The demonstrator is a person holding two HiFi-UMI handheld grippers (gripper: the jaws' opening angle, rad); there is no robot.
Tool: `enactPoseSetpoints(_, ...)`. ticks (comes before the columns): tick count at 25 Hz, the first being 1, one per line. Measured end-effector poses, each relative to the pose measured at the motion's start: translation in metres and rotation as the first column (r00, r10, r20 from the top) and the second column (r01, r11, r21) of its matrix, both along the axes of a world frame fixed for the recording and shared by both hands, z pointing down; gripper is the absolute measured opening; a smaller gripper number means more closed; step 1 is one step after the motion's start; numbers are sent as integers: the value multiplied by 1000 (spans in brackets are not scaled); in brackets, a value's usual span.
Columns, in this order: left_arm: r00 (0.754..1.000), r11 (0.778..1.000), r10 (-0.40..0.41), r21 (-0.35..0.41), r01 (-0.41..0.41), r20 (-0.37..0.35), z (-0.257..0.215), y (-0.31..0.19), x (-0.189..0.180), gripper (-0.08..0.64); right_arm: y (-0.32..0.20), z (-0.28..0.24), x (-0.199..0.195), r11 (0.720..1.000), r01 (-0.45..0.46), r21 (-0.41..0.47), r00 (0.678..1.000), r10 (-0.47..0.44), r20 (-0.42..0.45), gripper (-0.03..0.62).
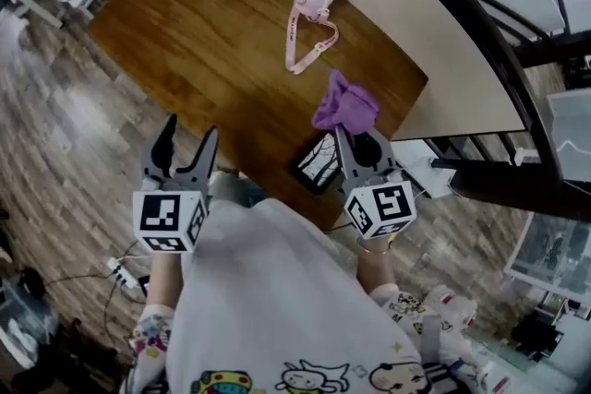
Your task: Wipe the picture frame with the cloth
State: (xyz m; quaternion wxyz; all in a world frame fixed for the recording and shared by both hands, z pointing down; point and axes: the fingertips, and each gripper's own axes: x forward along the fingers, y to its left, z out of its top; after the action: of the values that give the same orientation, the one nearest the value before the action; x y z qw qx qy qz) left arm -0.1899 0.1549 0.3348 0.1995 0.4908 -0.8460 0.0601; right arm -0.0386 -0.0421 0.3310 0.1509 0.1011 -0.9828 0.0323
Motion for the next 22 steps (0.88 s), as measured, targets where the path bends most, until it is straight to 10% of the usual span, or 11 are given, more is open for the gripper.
enactPoseSetpoints(8,955,956,295,5,-295,-18,6,-89,15,264,-28,3,59,962,-272,-3,962,272,-27,46)
enactPoseSetpoints(22,692,696,715,0,-718,-100,29,-192,58,264,-32,14,120,753,-658,-4,750,654,-102,46)
